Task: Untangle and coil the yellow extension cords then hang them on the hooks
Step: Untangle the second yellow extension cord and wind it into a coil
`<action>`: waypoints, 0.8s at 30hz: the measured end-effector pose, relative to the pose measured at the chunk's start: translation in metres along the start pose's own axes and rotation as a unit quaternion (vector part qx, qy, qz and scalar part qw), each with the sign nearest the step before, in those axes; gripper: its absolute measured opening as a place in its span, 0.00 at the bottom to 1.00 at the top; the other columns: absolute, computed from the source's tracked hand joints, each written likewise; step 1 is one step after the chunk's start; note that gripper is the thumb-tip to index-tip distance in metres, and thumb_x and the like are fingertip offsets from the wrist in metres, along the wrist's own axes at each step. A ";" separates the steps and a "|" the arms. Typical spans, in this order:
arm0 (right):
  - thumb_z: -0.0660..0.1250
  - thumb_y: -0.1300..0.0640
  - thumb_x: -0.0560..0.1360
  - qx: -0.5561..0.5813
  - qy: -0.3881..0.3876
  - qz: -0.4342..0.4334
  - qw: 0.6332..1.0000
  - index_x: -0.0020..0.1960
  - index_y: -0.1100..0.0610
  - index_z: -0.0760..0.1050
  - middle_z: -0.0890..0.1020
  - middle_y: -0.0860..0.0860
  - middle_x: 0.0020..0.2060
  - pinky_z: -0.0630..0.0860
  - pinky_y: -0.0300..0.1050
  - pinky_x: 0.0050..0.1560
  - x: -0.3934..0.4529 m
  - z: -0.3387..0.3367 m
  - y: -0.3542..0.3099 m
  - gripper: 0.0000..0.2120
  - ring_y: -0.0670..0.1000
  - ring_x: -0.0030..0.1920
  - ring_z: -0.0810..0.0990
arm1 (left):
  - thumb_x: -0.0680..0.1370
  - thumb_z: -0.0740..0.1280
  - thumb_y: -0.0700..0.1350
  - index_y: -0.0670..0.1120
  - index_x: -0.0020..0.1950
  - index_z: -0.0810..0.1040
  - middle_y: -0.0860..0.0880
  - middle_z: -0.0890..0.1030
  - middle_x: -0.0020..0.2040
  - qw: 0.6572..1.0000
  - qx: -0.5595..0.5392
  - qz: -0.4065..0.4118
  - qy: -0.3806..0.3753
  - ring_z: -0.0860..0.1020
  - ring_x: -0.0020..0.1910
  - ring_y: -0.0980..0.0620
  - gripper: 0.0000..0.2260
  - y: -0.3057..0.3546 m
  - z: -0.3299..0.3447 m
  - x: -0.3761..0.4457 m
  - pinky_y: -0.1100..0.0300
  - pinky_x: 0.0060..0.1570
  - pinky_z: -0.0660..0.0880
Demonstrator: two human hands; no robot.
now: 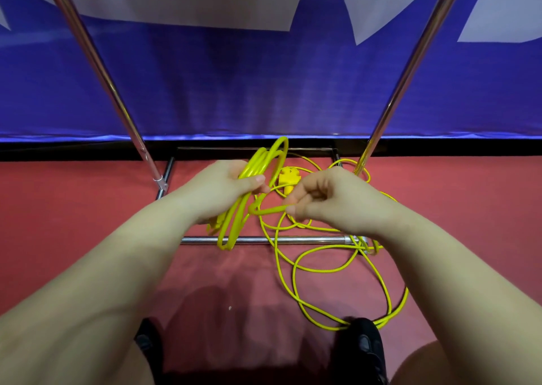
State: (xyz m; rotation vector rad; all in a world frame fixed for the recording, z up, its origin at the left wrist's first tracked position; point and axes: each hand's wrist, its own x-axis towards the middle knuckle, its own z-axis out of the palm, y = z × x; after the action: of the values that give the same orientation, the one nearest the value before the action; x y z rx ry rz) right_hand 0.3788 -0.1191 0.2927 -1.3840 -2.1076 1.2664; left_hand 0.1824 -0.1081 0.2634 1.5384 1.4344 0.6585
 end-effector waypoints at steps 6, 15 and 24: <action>0.76 0.44 0.63 -0.058 0.233 0.010 0.971 0.35 0.52 0.74 0.75 0.45 0.27 0.68 0.37 0.33 0.010 -0.011 0.008 0.15 0.42 0.29 0.72 | 0.80 0.59 0.42 0.44 0.45 0.74 0.49 0.83 0.34 0.983 -0.143 -0.008 -0.117 0.82 0.35 0.53 0.07 0.011 0.016 -0.003 0.60 0.38 0.79; 0.75 0.53 0.66 0.113 0.205 -0.007 0.972 0.39 0.56 0.70 0.76 0.54 0.32 0.66 0.36 0.30 0.014 -0.013 0.009 0.14 0.44 0.28 0.70 | 0.77 0.65 0.49 0.49 0.44 0.78 0.46 0.82 0.41 0.974 -0.187 -0.055 -0.115 0.81 0.43 0.45 0.06 0.000 0.007 0.001 0.45 0.52 0.78; 0.74 0.53 0.68 -0.002 0.101 -0.058 0.993 0.36 0.52 0.73 0.76 0.45 0.32 0.67 0.34 0.34 0.015 0.001 0.004 0.10 0.42 0.32 0.70 | 0.78 0.63 0.48 0.47 0.41 0.76 0.43 0.80 0.41 0.982 -0.162 -0.053 -0.082 0.79 0.41 0.43 0.08 0.005 0.010 -0.001 0.44 0.51 0.76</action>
State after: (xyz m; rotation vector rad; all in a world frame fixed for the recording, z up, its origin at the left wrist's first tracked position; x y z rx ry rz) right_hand 0.3736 -0.1062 0.2860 -1.3108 -2.0225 1.0323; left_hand 0.1935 -0.1114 0.2634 1.2248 1.2091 0.6490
